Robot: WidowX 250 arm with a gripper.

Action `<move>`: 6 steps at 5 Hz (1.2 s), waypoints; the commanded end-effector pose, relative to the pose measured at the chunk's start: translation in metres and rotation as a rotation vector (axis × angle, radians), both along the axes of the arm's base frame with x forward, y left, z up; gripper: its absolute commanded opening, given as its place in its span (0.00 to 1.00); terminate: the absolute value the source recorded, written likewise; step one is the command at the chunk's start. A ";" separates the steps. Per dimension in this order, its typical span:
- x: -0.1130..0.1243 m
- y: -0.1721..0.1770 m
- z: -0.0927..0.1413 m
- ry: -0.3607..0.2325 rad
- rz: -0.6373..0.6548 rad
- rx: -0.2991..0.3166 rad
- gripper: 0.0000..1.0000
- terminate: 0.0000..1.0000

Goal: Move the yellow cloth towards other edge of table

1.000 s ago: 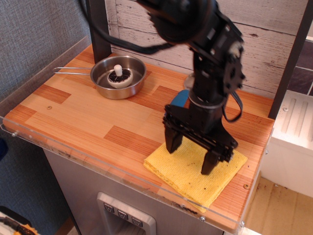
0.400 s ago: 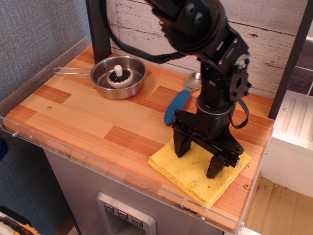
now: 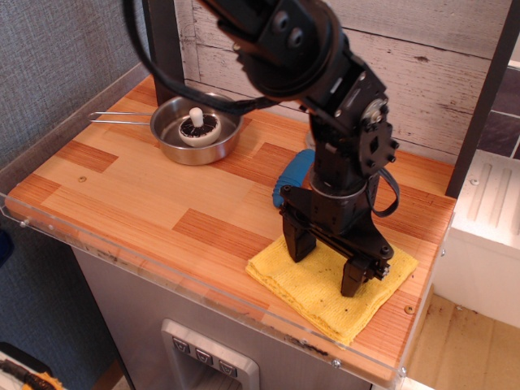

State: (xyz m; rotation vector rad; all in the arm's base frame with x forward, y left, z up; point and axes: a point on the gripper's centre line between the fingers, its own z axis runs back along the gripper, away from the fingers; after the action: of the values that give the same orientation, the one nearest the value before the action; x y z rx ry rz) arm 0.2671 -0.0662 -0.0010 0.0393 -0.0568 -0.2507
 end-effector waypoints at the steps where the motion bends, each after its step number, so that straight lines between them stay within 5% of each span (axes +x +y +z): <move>1: -0.040 0.048 -0.017 0.095 0.056 0.042 1.00 0.00; 6: -0.070 0.180 -0.012 0.102 0.243 0.009 1.00 0.00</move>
State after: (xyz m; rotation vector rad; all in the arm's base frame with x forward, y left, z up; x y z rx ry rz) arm 0.2180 0.1093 0.0015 0.0673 -0.0090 -0.0442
